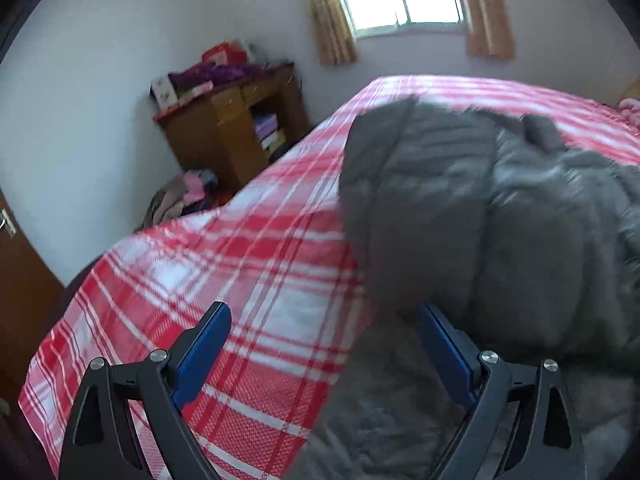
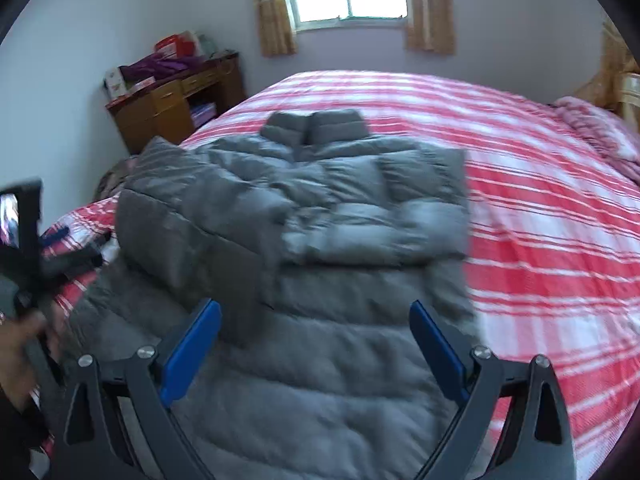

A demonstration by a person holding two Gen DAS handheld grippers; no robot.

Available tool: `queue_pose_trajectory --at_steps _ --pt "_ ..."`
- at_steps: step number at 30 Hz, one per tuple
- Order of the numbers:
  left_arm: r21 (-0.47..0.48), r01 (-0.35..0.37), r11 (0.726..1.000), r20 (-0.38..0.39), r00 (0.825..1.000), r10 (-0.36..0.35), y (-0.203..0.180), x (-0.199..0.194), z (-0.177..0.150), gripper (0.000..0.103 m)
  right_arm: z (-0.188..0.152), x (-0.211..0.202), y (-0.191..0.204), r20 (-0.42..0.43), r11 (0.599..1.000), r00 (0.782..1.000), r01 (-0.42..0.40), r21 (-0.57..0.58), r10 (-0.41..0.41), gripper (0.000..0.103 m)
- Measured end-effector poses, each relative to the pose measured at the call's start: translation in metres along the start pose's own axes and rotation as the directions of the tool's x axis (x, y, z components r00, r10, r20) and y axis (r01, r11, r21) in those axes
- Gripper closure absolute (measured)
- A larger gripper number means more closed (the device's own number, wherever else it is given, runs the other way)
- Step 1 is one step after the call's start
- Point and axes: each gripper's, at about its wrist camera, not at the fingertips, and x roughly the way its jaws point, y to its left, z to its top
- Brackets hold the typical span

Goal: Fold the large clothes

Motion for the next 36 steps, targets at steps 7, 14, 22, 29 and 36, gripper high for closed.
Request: queue_pose_trajectory --at_steps 7,14,22,29,36 --pt "-0.030 -0.014 0.999 -0.090 0.996 0.011 0.013 0.037 -0.016 0.009 0.010 0.068 0.022 -0.131 0.998 0.990 -0.057 -0.006 0.056 0.061" --pt "-0.047 -0.006 0.999 -0.083 0.997 0.002 0.015 0.038 -0.022 0.009 0.010 0.047 0.007 -0.051 1.000 0.999 0.001 -0.021 -0.002 0.089" --pt "-0.064 0.002 0.998 -0.095 0.995 -0.009 0.019 0.041 -0.021 0.007 0.014 0.029 -0.041 -0.029 0.992 0.993 0.112 0.054 -0.110 0.090" --pt "-0.050 0.040 0.998 -0.142 0.989 -0.047 0.025 0.037 -0.019 0.007 0.003 0.031 -0.071 -0.050 0.969 0.973 0.227 0.097 -0.223 0.074" --pt "-0.055 0.130 0.990 -0.099 0.986 -0.135 0.050 -0.012 0.030 0.007 0.016 -0.009 -0.088 0.006 0.955 0.966 0.255 0.154 -0.259 0.060"
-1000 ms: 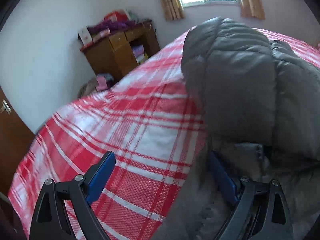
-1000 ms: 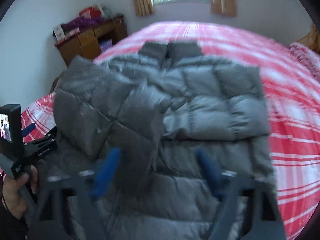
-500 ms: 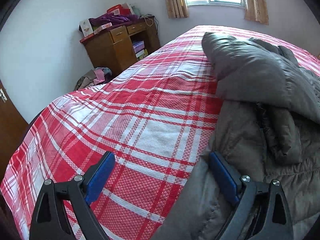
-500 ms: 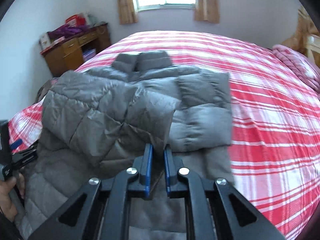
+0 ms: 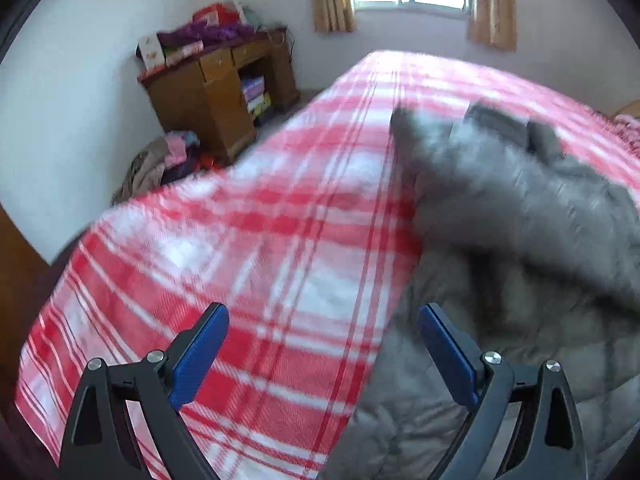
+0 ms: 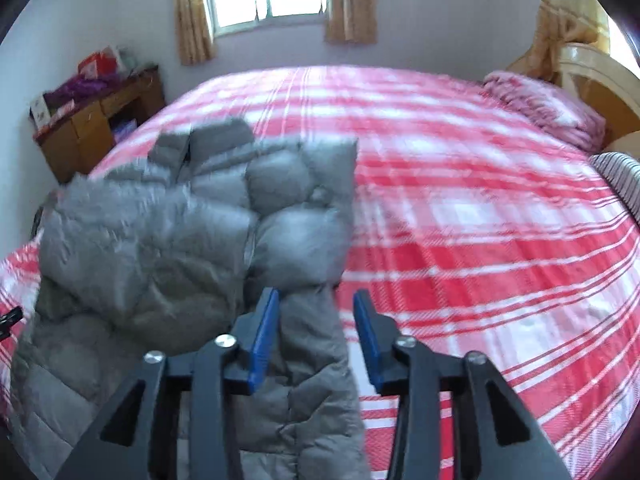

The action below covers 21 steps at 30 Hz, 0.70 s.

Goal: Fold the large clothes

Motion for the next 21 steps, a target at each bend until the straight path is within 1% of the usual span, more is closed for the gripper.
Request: queue_pose_trajectory --at_steps 3,5,6,7,8,9,10,11,12,14,17,18,19,21 --pt "0.002 0.036 0.999 0.040 0.999 -0.036 -0.019 -0.013 0.030 0.007 0.019 -0.021 0.011 0.057 0.999 0.998 -0.037 0.013 0.036 0.060" --pt "-0.006 0.073 0.997 0.094 0.993 -0.072 -0.042 -0.018 0.050 0.007 0.030 -0.026 0.028 0.083 0.997 0.994 -0.079 0.023 0.077 0.060" --pt "-0.012 0.092 0.996 0.111 0.990 -0.090 -0.052 -0.018 0.055 0.007 0.034 -0.025 0.038 0.091 0.995 0.991 -0.096 0.030 0.093 0.060" --pt "-0.021 0.132 0.991 0.122 0.984 -0.129 -0.066 -0.014 0.062 0.007 0.036 -0.022 0.045 0.097 0.993 0.989 -0.114 0.036 0.110 0.060" --pt "-0.026 0.158 0.987 0.141 0.978 -0.153 -0.077 -0.010 0.066 0.007 0.038 -0.018 0.053 0.104 0.990 0.986 -0.137 0.041 0.132 0.060" --pt "-0.029 0.158 0.987 0.161 0.975 -0.151 -0.088 -0.003 0.068 0.007 0.040 -0.010 0.064 0.113 0.987 0.982 -0.156 0.045 0.150 0.060" --pt "-0.037 0.155 0.987 0.158 0.976 -0.147 -0.095 0.006 0.070 0.007 0.040 -0.003 0.071 0.115 0.987 0.982 -0.156 0.048 0.150 0.060" --pt "-0.040 0.166 0.985 0.141 0.977 -0.159 -0.104 0.019 0.071 0.007 0.039 0.008 0.079 0.112 0.986 0.982 -0.156 0.055 0.149 0.060" --pt "-0.034 0.161 0.986 0.126 0.980 -0.156 -0.111 0.034 0.070 0.007 0.038 0.016 0.081 0.111 0.986 0.982 -0.157 0.059 0.150 0.060" --pt "-0.036 0.114 0.993 0.082 0.990 -0.111 -0.120 0.063 0.066 0.007 0.035 0.035 0.091 0.103 0.988 0.985 -0.142 0.055 0.136 0.060" --pt "-0.043 0.094 0.995 0.000 0.996 -0.094 -0.123 0.105 0.054 0.007 0.027 0.064 0.095 0.060 0.991 0.991 -0.123 0.053 0.120 0.060" --pt "-0.054 0.102 0.993 -0.008 0.995 -0.103 -0.122 0.112 0.051 0.007 0.025 0.072 0.095 0.049 0.992 0.993 -0.113 0.052 0.110 0.060" --pt "-0.073 0.126 0.989 -0.003 0.992 -0.127 -0.119 0.116 0.047 0.007 0.022 0.080 0.094 0.042 0.994 0.994 -0.103 0.048 0.101 0.060" --pt "-0.088 0.143 0.986 0.010 0.990 -0.143 -0.118 0.118 0.045 0.005 0.017 0.089 0.093 0.036 0.994 0.994 -0.101 0.034 0.100 0.060"
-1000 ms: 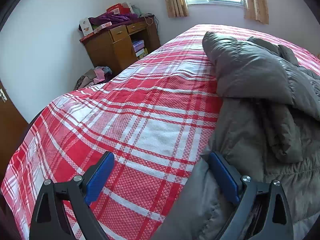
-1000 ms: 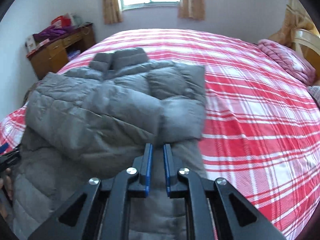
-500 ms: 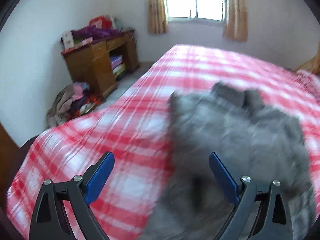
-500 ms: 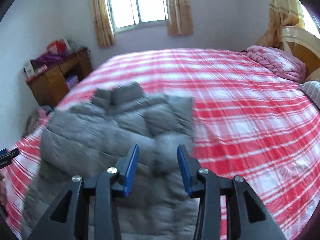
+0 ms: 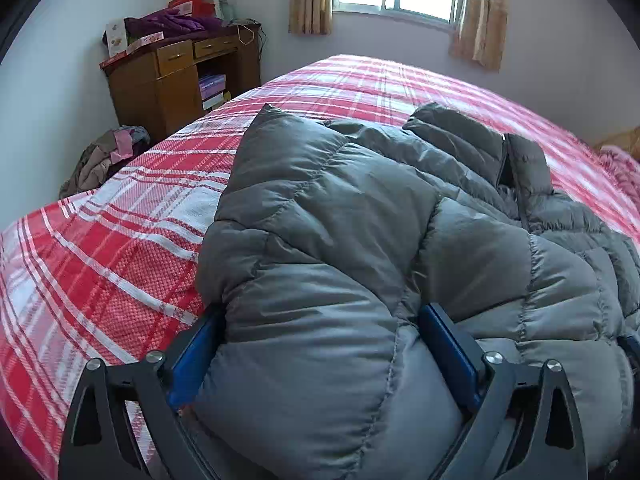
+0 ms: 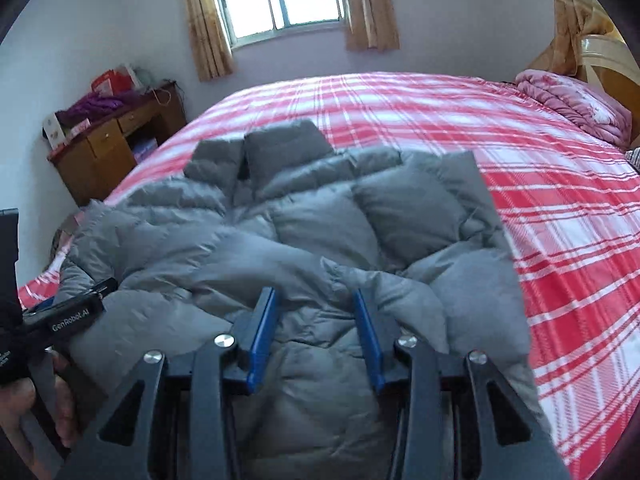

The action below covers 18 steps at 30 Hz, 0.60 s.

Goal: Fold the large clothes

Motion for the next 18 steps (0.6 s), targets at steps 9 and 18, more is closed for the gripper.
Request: queue_pose_trajectory --at_steps 9,18 --pt "0.045 -0.057 0.997 -0.028 0.998 0.058 -0.011 0.010 -0.004 0.001 -0.007 0.017 -0.006 -0.037 1.000 0.999 0.003 0.006 -0.003 0.060" --pt "0.069 -0.081 0.994 -0.047 0.995 0.084 -0.014 0.013 -0.007 0.001 -0.011 0.022 -0.006 -0.063 0.999 0.997 0.031 -0.006 -0.031 0.060"
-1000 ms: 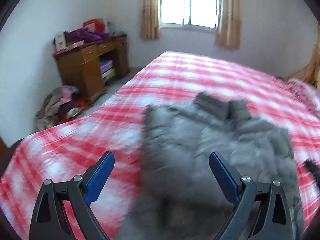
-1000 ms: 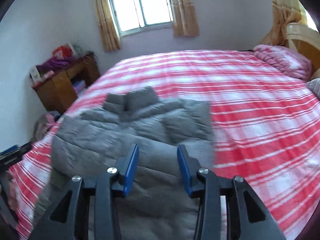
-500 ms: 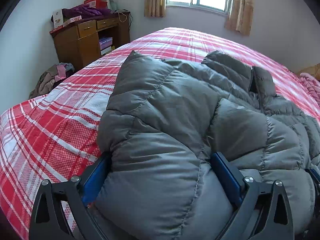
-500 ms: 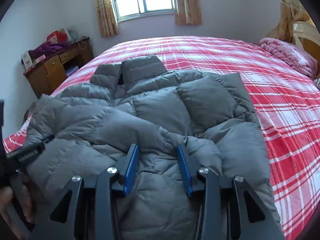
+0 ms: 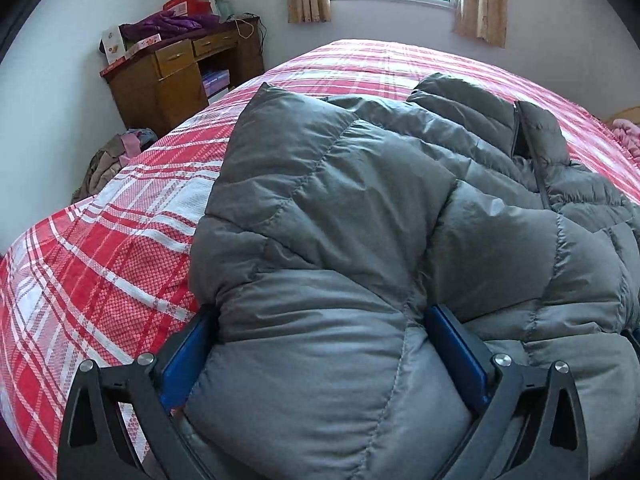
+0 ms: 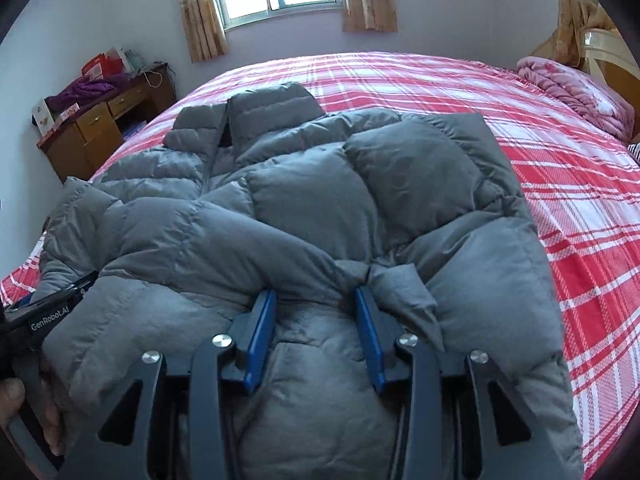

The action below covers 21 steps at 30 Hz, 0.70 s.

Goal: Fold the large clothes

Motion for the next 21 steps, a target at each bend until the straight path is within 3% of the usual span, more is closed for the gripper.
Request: queue_pose_trajectory --at_steps 16,19,21 --pt "-0.001 0.004 1.000 -0.005 1.000 -0.004 0.000 0.000 0.002 0.001 -0.001 0.003 0.008 -0.008 0.998 0.999 0.053 -0.041 -0.054 0.060" --pt "0.031 0.004 1.000 -0.024 1.000 -0.003 0.004 -0.013 0.007 0.001 0.000 0.003 0.010 -0.014 0.997 0.998 0.059 -0.049 -0.059 0.059" --pt "0.038 0.021 0.999 0.003 1.000 -0.021 0.011 -0.035 0.017 0.001 0.002 -0.002 0.011 -0.022 0.996 0.998 0.049 -0.070 -0.051 0.056"
